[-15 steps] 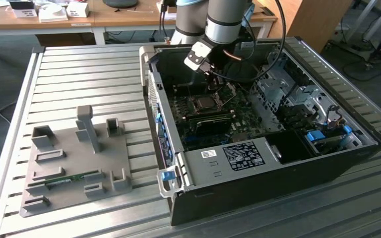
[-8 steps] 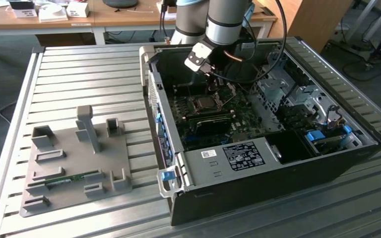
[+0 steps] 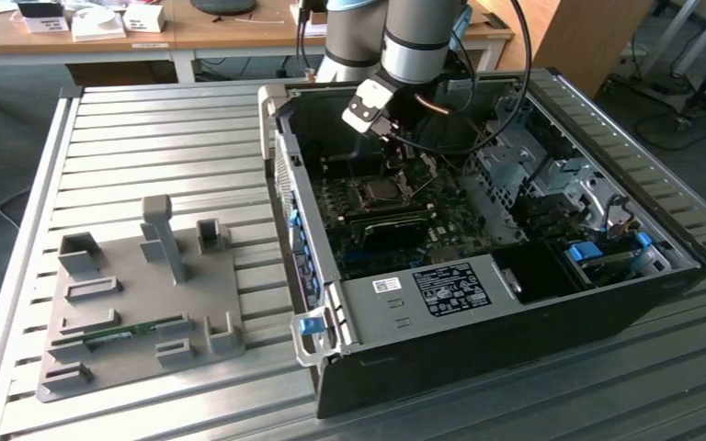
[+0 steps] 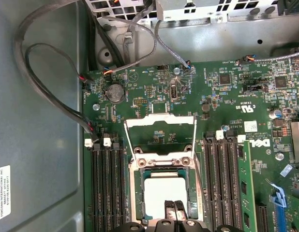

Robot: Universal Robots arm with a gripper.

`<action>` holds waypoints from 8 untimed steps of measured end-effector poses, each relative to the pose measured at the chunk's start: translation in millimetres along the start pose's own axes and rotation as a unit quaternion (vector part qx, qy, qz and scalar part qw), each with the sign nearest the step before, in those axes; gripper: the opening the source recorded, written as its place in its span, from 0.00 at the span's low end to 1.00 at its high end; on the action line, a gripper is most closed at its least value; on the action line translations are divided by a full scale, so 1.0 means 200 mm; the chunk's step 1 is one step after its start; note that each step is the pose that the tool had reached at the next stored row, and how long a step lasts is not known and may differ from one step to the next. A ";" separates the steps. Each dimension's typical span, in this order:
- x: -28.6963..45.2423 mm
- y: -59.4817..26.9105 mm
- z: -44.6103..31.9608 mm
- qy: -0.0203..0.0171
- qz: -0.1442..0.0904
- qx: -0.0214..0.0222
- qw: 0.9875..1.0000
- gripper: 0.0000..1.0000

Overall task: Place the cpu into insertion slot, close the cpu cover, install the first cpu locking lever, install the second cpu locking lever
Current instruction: 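Close the cpu cover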

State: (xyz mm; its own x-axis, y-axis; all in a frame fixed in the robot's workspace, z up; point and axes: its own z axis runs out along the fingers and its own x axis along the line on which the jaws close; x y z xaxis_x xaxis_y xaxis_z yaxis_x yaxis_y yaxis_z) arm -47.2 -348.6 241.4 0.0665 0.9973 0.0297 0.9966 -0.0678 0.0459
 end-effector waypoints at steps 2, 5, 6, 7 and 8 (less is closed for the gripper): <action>0.000 0.000 -0.005 0.000 0.000 0.000 1.000 0.11; 0.001 0.001 -0.017 0.000 0.000 0.000 1.000 0.11; 0.001 0.001 -0.023 0.000 0.000 0.000 1.000 0.11; 0.001 0.001 -0.029 0.000 0.000 0.000 1.000 0.11; 0.001 0.002 -0.035 0.000 0.000 0.000 1.000 0.11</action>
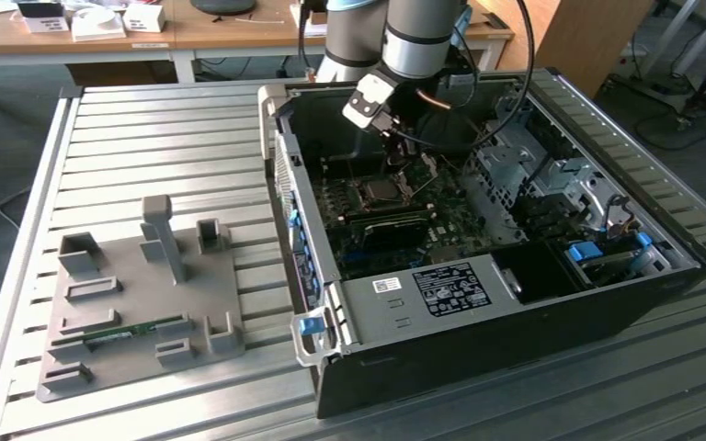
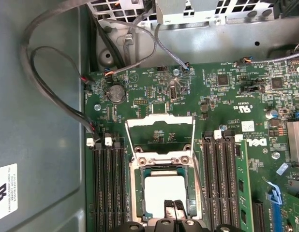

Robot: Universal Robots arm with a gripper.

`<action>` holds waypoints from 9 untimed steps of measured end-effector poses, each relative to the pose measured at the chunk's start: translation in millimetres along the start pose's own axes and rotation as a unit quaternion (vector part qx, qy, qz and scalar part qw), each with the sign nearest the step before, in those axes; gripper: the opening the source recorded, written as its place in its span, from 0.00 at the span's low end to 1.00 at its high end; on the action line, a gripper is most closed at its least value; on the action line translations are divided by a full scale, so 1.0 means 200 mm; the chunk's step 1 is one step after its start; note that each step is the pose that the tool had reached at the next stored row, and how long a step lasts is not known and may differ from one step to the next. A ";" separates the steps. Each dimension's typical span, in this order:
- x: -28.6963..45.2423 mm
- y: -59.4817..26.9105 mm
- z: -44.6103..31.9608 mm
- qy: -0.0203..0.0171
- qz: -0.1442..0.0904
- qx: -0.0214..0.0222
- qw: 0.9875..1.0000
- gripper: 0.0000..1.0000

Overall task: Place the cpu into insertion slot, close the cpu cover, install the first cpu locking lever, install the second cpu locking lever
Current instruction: 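Close the cpu cover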

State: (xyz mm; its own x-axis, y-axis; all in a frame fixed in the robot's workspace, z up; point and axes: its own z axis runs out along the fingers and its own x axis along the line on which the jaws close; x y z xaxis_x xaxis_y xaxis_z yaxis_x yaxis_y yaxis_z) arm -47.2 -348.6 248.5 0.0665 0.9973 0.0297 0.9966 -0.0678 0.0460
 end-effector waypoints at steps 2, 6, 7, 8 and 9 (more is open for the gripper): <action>0.000 0.001 -0.013 0.000 0.000 0.000 1.000 0.11; 0.001 0.001 -0.026 0.000 0.000 0.000 1.000 0.11; 0.001 0.001 -0.027 0.000 0.000 0.000 1.000 0.11; 0.001 0.005 -0.027 0.000 0.000 0.000 1.000 0.11; 0.001 0.007 -0.027 0.000 0.000 0.000 1.000 0.11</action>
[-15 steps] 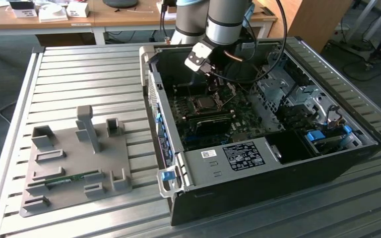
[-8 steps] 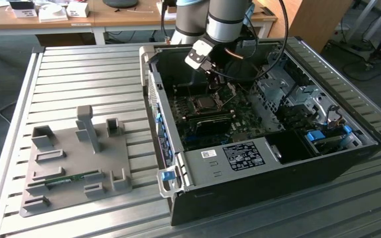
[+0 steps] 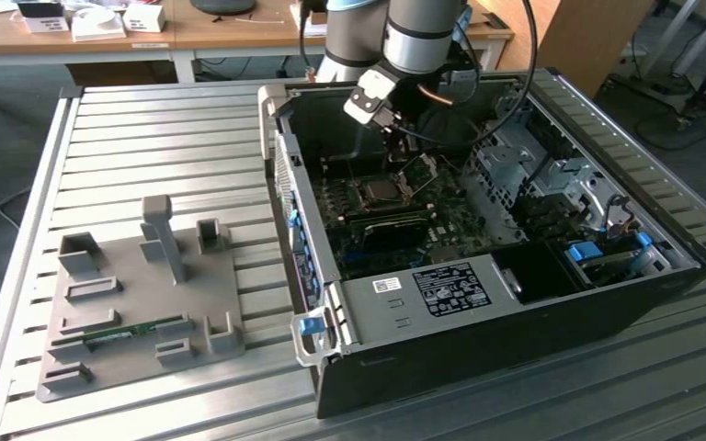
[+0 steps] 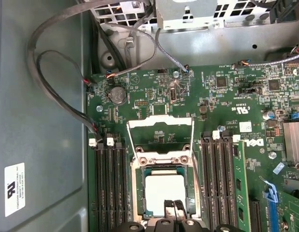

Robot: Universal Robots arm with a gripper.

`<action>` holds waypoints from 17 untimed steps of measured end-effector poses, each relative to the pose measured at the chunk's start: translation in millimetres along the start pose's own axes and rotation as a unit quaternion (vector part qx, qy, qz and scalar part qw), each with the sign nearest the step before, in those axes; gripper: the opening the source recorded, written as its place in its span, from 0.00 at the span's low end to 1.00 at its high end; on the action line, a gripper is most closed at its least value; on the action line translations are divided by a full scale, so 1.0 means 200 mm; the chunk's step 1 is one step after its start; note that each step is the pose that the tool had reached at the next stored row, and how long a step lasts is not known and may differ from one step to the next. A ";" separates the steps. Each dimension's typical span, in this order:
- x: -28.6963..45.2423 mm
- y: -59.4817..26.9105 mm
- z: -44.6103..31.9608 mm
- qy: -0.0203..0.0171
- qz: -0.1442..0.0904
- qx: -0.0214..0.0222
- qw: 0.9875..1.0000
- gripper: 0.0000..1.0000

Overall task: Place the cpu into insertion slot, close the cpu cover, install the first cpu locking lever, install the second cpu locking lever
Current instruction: 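Close the cpu cover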

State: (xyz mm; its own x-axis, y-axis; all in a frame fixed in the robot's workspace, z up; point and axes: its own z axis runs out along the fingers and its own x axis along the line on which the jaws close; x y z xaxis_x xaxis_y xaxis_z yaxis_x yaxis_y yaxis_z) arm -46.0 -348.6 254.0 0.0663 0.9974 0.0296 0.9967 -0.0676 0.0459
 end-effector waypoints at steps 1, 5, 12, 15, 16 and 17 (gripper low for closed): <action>0.000 0.002 0.000 0.000 0.000 0.000 1.000 0.11; 0.001 0.003 -0.018 0.000 0.000 0.000 1.000 0.11; 0.003 0.006 -0.078 0.000 0.000 0.000 1.000 0.11; 0.003 0.006 -0.086 0.000 0.000 0.000 1.000 0.11; 0.003 0.006 -0.086 0.000 0.000 0.000 1.000 0.11; 0.003 0.006 -0.086 0.000 0.000 0.000 1.000 0.11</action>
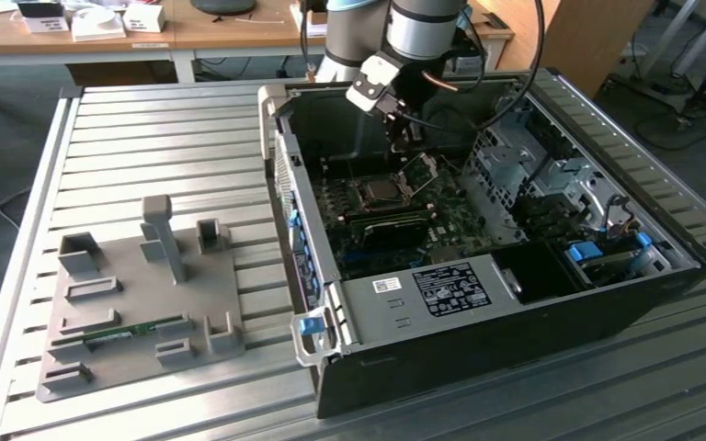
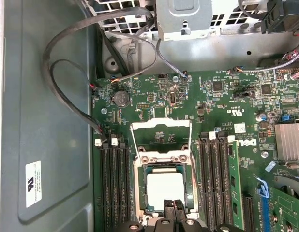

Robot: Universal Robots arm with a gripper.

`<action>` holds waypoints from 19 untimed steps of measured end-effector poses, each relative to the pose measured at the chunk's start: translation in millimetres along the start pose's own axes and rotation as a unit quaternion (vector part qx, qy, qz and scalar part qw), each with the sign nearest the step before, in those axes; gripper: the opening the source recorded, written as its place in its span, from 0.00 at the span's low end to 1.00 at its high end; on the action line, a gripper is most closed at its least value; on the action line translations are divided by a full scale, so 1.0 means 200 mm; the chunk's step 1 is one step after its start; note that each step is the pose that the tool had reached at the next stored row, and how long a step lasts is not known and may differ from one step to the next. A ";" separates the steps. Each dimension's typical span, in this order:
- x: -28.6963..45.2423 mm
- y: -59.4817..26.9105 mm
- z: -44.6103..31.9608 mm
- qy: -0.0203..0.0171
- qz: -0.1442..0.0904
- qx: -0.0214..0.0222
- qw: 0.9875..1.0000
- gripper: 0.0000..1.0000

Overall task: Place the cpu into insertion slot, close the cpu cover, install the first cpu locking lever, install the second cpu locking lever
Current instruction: 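Close the cpu cover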

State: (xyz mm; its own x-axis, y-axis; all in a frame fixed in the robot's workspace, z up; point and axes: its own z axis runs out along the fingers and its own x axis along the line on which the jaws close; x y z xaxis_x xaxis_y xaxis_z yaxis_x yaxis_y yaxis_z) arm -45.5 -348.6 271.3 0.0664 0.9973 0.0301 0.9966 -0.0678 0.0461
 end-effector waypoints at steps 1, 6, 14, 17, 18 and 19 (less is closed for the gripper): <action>0.000 0.000 -0.001 0.000 0.000 0.000 1.000 0.11; 0.000 0.005 -0.001 0.000 0.000 0.000 1.000 0.11; 0.004 0.063 0.002 0.000 0.000 0.000 1.000 0.11; 0.006 0.098 0.003 0.000 0.000 0.000 1.000 0.11; 0.007 0.110 0.004 0.000 0.000 0.000 1.000 0.11; 0.008 0.123 0.005 0.000 0.000 0.000 1.000 0.11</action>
State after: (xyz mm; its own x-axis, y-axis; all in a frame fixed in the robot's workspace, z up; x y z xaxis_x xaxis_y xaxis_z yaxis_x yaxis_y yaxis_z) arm -20.9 -348.6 271.6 0.0664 0.9973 0.0298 0.9966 -0.0677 0.0460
